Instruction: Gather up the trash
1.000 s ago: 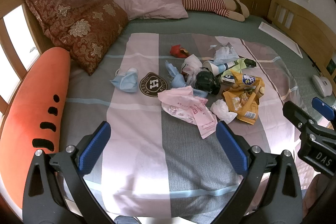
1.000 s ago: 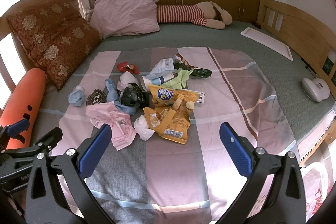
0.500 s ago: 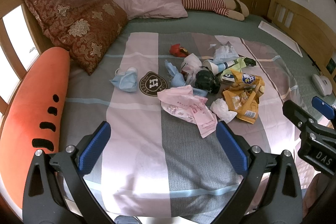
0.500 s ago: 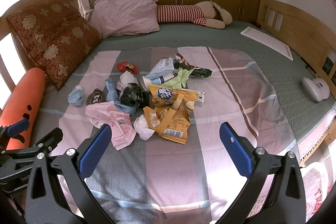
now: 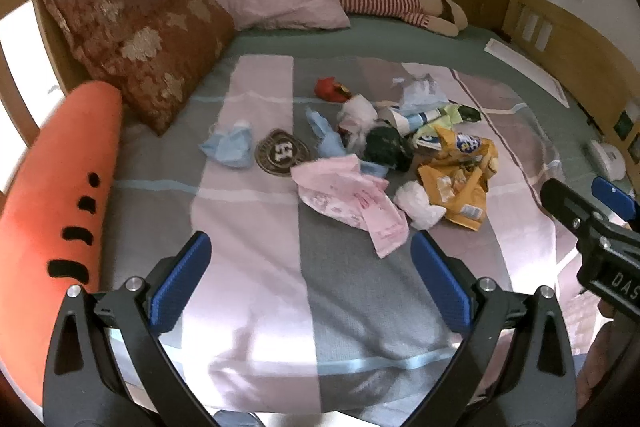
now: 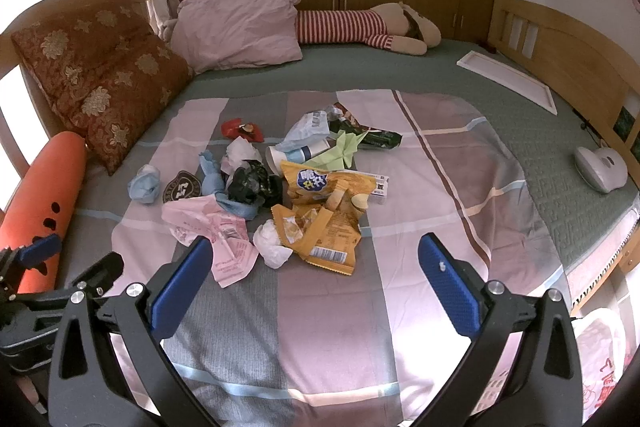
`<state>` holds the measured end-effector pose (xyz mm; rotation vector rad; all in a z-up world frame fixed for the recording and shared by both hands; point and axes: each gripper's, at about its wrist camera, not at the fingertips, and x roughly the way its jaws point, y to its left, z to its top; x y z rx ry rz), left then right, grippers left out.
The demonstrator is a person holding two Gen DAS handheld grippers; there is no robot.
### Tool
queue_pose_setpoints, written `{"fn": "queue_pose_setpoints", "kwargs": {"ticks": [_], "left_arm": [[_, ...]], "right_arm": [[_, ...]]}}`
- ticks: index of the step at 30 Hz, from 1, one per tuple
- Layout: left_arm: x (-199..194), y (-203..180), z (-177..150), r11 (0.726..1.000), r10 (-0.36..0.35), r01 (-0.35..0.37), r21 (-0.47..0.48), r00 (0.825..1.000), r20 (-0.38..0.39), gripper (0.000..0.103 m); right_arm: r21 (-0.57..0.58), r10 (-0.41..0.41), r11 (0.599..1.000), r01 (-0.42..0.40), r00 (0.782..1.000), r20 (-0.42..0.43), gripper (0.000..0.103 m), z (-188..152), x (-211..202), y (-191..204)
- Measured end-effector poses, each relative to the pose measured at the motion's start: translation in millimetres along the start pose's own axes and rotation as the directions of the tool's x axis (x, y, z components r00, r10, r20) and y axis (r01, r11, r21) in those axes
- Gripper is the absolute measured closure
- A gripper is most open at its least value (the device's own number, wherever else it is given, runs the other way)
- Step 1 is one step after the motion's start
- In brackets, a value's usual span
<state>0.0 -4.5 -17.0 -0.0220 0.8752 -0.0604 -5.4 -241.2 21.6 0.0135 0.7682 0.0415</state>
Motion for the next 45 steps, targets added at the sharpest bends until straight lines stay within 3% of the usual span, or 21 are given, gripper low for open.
{"fn": "queue_pose_setpoints", "kwargs": {"ticks": [6,10,14,15,17,20,25,34,37,40,43,45], "left_arm": [[6,-8,-3,0.999,-0.032,0.033,0.039,0.999,-0.027,0.004],[1,-8,3,0.996,-0.069,0.070,0.054,0.997,-0.016,0.003],[-5,12,6,0.966,-0.247,0.245,-0.083,0.969,-0.014,0.003],[-4,19,8,0.965,-0.235,0.231,-0.127,0.972,-0.022,0.003],[-1,21,11,0.984,-0.140,0.134,-0.121,0.989,-0.042,0.003],[-1,24,11,0.991,-0.104,0.100,-0.085,0.994,-0.032,0.003],[10,21,11,0.998,-0.053,0.051,-0.040,0.997,-0.056,0.003],[44,1,25,0.999,-0.014,0.018,0.040,0.995,-0.094,0.003],[58,-8,41,0.999,-0.017,0.022,0.048,0.995,-0.102,0.003],[70,-18,57,0.998,-0.010,0.017,0.068,0.996,-0.094,0.003],[85,-26,70,0.996,-0.002,0.011,0.090,0.995,-0.098,0.004],[96,-29,80,0.996,0.009,0.000,0.088,0.995,-0.100,0.004]], "right_arm": [[0.017,-0.009,1.000,0.008,1.000,0.026,0.002,0,-3,-10],[0.044,-0.010,0.999,0.004,0.991,0.137,0.002,5,-25,-21],[0.075,-0.034,0.997,0.010,0.944,0.327,0.002,4,-54,-36],[0.074,-0.027,0.997,0.001,0.936,0.350,0.002,3,-54,-39],[0.058,0.012,0.998,-0.035,0.933,0.361,0.002,0,-50,-45],[0.047,-0.017,0.999,0.006,0.974,0.227,0.002,5,-29,-44],[0.023,-0.021,1.000,0.020,0.997,0.072,0.002,4,6,-33],[0.027,-0.039,0.999,0.040,0.998,-0.039,0.002,10,56,-28],[0.043,-0.026,0.999,0.029,0.996,-0.088,0.002,15,80,-30],[0.087,0.043,0.996,-0.031,0.989,-0.140,0.002,21,105,-31],[0.100,0.045,0.995,-0.028,0.984,-0.170,0.002,26,129,-28],[0.109,0.045,0.994,-0.022,0.976,-0.213,0.010,26,146,-28]]}}
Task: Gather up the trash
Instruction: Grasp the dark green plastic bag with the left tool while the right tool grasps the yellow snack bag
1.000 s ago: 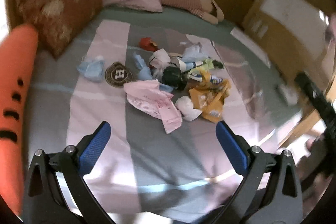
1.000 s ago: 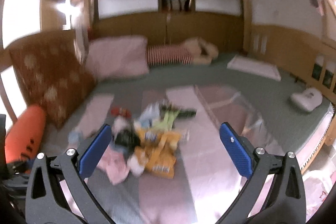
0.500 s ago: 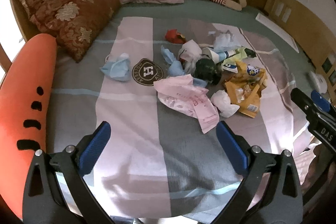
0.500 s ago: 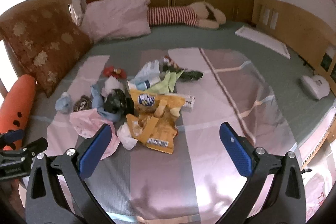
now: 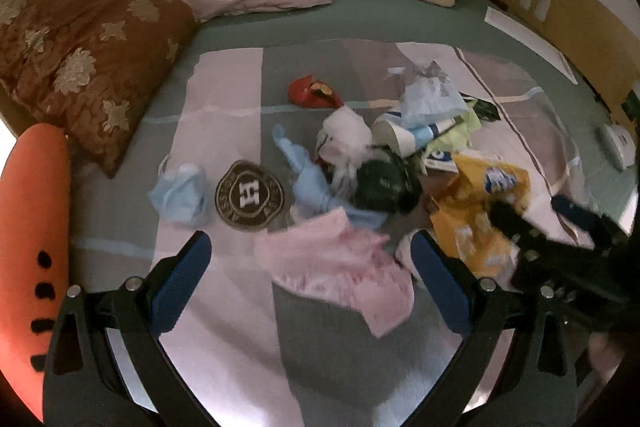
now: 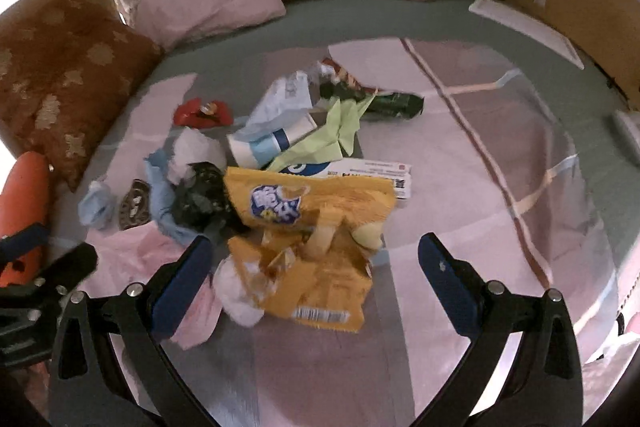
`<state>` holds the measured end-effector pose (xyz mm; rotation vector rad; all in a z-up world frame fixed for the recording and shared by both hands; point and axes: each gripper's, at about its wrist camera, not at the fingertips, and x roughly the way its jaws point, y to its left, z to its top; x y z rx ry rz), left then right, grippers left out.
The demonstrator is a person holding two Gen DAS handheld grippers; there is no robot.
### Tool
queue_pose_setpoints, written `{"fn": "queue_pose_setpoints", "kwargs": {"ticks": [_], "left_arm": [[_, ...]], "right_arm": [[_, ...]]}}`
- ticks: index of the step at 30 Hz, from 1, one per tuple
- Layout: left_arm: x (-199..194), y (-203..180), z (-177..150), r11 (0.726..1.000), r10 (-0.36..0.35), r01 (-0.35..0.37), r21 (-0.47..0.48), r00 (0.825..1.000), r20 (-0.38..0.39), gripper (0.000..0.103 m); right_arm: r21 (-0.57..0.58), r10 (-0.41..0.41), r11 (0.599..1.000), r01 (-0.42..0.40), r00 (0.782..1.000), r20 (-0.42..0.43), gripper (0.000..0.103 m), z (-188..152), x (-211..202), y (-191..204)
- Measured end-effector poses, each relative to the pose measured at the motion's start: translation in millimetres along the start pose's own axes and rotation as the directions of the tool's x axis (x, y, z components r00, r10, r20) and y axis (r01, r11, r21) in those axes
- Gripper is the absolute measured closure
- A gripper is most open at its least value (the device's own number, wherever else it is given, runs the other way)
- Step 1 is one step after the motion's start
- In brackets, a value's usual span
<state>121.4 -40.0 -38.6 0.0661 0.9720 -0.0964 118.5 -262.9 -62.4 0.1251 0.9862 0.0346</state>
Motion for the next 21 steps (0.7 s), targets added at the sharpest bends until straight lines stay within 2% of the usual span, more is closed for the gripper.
{"fn": "queue_pose_setpoints", "kwargs": {"ticks": [1,2,3,5,6,8,11,12,14,16,17,18,21], "left_arm": [[4,-1,3,1.000,0.004,-0.004,-0.003,1.000,-0.001,0.004],[10,-2,7,1.000,0.003,-0.004,-0.009,1.000,-0.007,0.004],[13,-3,8,1.000,-0.005,0.005,-0.012,1.000,-0.011,0.004],[22,-8,13,0.999,-0.034,0.034,-0.010,0.999,-0.022,0.004],[25,-12,14,0.999,-0.039,0.038,-0.007,0.999,-0.025,0.004],[29,-18,15,0.999,-0.053,0.053,-0.003,0.998,-0.025,0.004],[38,-35,18,0.997,-0.074,0.075,0.029,0.997,-0.031,0.004],[41,-37,18,0.997,-0.072,0.073,0.035,0.997,-0.030,0.007],[49,-44,20,0.996,-0.075,0.077,0.041,0.996,-0.044,0.018],[62,-47,22,0.995,-0.099,0.101,0.027,0.992,-0.076,0.033],[66,-48,22,0.994,-0.104,0.106,0.024,0.991,-0.089,0.035],[72,-50,22,0.994,-0.107,0.110,0.023,0.989,-0.098,0.041],[82,-51,20,0.991,-0.131,0.134,0.015,0.984,-0.125,0.069]], "right_arm": [[0.004,0.004,1.000,-0.004,1.000,-0.020,0.015,1,6,-1],[0.011,0.009,1.000,-0.008,0.999,-0.040,0.030,1,11,-3],[0.018,0.012,1.000,-0.011,0.999,-0.052,0.050,1,15,-4],[0.042,0.058,0.998,-0.055,0.995,-0.076,0.069,1,15,-10],[0.049,0.083,0.996,-0.079,0.994,-0.071,0.074,2,12,-12],[0.037,0.082,0.996,-0.081,0.996,-0.036,0.078,3,0,-12],[0.022,0.066,0.998,-0.067,0.997,0.034,0.079,5,-19,-13],[0.020,0.050,0.998,-0.052,0.997,0.063,0.079,6,-25,-14],[0.014,0.024,1.000,-0.026,0.994,0.104,0.080,10,-32,-16],[0.005,0.006,1.000,-0.006,0.992,0.125,0.080,11,-35,-17],[0.006,0.004,1.000,-0.005,0.992,0.127,0.080,12,-34,-18],[0.007,0.005,1.000,-0.006,0.992,0.127,0.080,13,-34,-19],[-0.003,0.000,1.000,0.000,0.990,0.141,0.080,13,-36,-17]]}}
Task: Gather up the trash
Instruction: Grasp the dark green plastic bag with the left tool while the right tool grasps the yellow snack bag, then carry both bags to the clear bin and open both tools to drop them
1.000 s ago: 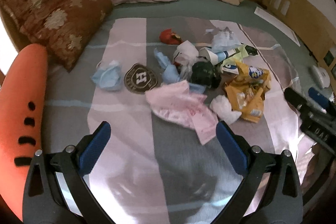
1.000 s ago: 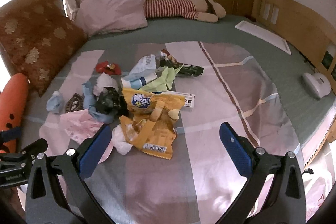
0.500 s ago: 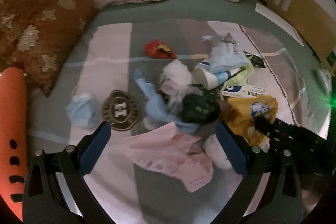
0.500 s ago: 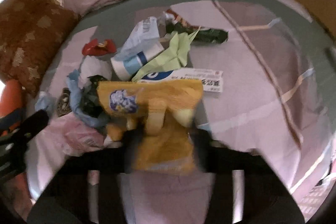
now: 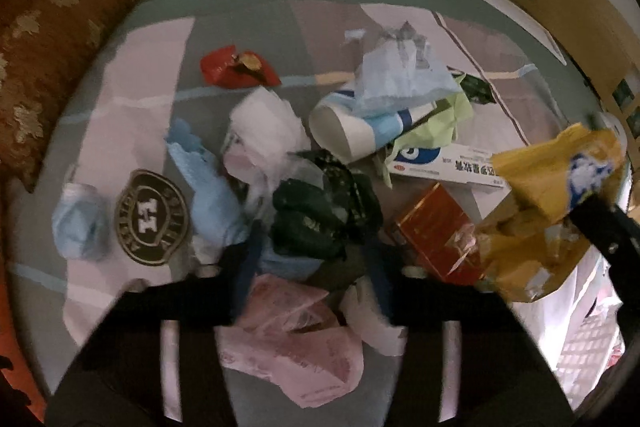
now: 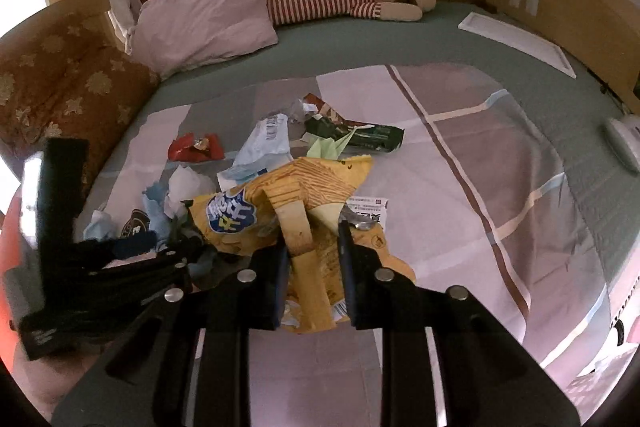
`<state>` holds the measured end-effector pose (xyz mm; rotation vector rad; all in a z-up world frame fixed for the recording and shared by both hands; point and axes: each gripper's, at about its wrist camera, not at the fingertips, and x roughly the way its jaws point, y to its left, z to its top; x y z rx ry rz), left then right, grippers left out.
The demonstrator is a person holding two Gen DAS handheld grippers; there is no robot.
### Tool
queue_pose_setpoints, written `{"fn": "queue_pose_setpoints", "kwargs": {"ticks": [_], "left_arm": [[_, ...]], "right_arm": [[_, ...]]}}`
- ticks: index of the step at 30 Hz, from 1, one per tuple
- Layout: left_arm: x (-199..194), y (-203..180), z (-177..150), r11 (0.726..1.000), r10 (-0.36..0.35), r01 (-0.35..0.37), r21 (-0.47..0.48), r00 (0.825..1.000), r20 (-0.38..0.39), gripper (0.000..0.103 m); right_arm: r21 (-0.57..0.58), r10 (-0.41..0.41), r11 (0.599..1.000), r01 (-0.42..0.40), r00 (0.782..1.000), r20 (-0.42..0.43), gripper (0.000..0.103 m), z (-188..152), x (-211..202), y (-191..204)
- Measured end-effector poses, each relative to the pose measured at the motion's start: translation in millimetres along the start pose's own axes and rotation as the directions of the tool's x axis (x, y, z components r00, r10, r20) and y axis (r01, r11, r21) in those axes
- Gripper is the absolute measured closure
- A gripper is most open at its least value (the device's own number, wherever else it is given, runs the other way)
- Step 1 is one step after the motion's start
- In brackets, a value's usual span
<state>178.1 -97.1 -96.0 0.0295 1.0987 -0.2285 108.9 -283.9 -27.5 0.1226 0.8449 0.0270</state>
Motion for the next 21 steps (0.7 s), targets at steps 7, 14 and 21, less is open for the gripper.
{"fn": "queue_pose_setpoints", "kwargs": {"ticks": [7,14,21], "left_arm": [[-26,4,-4,0.999,-0.042,0.043,-0.009,0.995,0.087,0.073],[-94,16,-25,1.000,0.019,-0.023,0.017,0.983,0.184,0.073],[-133,29,-51,0.996,0.086,-0.088,-0.003,0.965,0.247,0.073]], "right_arm": [[-0.007,0.021,1.000,-0.021,1.000,0.022,0.080,-1,-6,1],[-0.032,0.069,0.997,-0.068,0.997,0.025,0.080,-1,-14,12],[-0.086,0.081,0.993,-0.076,0.995,0.056,0.079,-7,-28,34]]}}
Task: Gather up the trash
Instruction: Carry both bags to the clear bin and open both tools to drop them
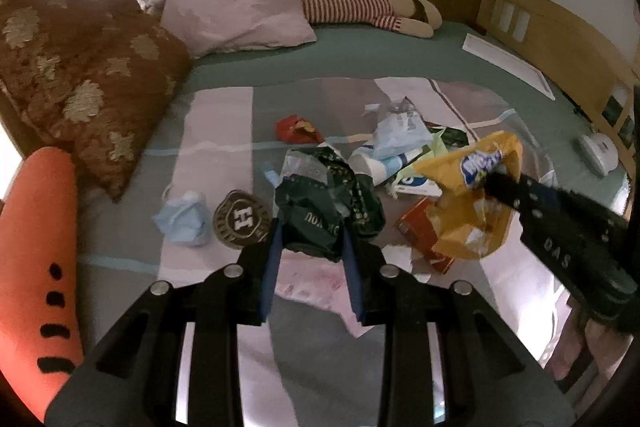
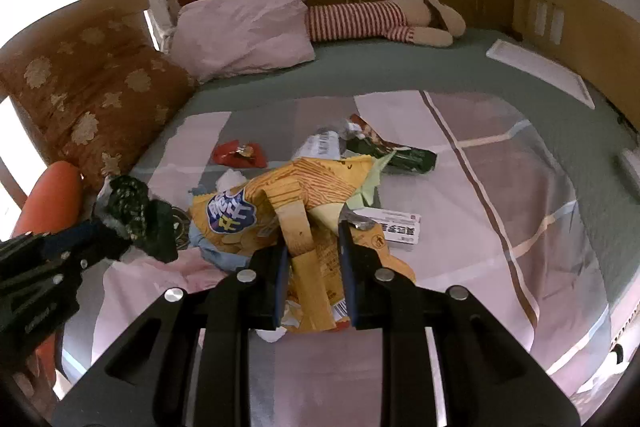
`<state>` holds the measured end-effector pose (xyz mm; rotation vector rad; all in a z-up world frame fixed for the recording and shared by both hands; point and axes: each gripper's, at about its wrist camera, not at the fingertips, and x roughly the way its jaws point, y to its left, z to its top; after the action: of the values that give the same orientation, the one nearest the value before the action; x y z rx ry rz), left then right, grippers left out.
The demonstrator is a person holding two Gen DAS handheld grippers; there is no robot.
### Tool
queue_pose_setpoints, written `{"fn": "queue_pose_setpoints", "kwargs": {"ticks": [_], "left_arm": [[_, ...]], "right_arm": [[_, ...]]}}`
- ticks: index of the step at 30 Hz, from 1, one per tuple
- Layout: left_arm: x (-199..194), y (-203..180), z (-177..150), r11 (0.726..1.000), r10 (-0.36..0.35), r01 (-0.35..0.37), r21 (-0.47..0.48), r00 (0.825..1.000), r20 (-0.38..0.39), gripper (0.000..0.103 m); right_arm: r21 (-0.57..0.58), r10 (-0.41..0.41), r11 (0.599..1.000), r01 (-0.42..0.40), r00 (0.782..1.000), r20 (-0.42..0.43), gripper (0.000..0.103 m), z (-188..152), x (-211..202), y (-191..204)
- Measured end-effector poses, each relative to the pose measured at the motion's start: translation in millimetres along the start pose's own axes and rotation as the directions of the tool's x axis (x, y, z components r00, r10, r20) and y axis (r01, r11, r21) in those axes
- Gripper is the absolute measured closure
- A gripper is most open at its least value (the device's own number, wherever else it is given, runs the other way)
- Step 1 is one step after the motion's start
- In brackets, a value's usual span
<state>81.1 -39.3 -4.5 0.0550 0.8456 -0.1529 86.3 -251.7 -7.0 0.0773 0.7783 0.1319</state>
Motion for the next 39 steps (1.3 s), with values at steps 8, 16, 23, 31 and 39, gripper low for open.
{"fn": "queue_pose_setpoints", "kwargs": {"ticks": [8,16,23,31,39], "left_arm": [[-2,-3,-8,1.000,0.004,-0.004,0.003,1.000,-0.006,0.073],[-6,-4,-11,1.000,-0.008,0.008,0.002,1.000,-0.005,0.072],[-7,-2,-12,1.000,-0.010,0.010,0.000,1.000,-0.003,0.072],[-7,-1,-14,1.000,-0.007,0.007,0.003,1.000,-0.002,0.072],[-9,-2,-11,1.000,-0.010,0.010,0.000,1.000,0.012,0.072]], "right_arm": [[-0.038,0.001,0.999,0.000,0.999,0.038,0.079,-4,-15,15],[-0.038,-0.010,0.999,0.012,0.999,0.052,0.079,-6,-23,14],[-0.044,-0.011,0.999,0.013,0.999,0.048,0.079,-7,-23,16],[-0.046,-0.014,0.999,0.017,0.999,0.049,0.079,-8,-23,16],[-0.045,-0.011,0.999,0.013,0.998,0.055,0.079,-8,-24,16]]}}
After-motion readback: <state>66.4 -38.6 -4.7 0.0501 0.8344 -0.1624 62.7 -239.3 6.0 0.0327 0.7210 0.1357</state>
